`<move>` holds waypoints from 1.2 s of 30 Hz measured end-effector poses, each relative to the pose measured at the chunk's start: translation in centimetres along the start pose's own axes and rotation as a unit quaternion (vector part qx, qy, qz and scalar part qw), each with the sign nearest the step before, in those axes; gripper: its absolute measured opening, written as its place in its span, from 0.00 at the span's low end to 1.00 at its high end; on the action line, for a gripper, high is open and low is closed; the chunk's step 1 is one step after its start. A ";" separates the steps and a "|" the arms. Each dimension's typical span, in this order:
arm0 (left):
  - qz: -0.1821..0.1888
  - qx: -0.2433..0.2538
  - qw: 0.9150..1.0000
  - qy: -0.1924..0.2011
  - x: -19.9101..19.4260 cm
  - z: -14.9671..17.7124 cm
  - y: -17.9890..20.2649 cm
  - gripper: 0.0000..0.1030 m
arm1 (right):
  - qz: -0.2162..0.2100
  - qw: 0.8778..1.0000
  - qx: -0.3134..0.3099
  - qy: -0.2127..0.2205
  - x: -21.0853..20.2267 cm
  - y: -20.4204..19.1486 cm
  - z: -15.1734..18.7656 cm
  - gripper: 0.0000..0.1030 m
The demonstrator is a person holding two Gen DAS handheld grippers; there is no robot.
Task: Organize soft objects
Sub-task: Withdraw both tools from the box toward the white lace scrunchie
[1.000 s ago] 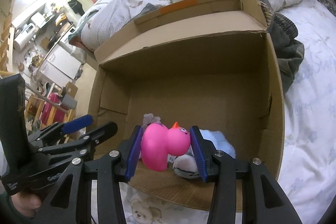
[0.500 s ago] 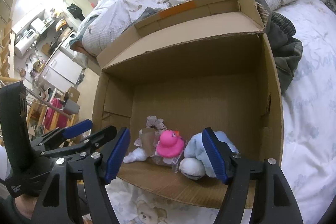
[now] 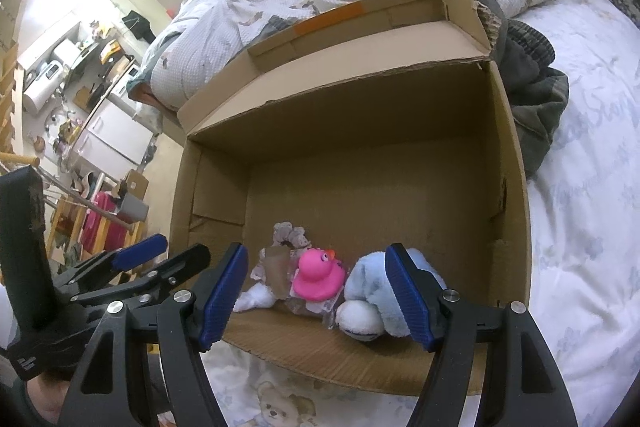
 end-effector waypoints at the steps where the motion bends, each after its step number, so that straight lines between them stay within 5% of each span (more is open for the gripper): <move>1: 0.000 0.000 1.000 0.002 -0.2 0.1 0.0 0.65 | -0.001 1.000 0.001 -0.001 0.0 0.0 0.1 0.73; 19: -0.006 0.004 1.000 -0.016 -3.2 5.9 1.1 0.65 | 0.025 0.999 0.016 -0.018 -2.9 1.7 3.4 0.73; 24: 0.022 0.016 0.995 -0.094 -1.0 9.4 2.7 0.65 | 0.040 0.999 0.013 -0.030 -3.3 2.3 4.8 0.73; 28: 0.073 0.010 0.982 -0.176 1.1 13.7 5.1 0.65 | 0.045 0.998 0.006 -0.032 -3.7 2.5 5.5 0.73; 36: 0.074 0.033 0.970 -0.231 3.0 18.3 8.7 0.59 | 0.050 0.997 0.010 -0.049 -3.4 2.6 6.4 0.73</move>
Point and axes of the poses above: each gripper's, at about its wrist camera, not at the fingertips, and x roughly the way its jaws point, y to its right, z to its underside, the point moved 4 cm from there along x, roughly the way its jaws point, and after that the axes turned 7 degrees about x, right-handed, at the moved point
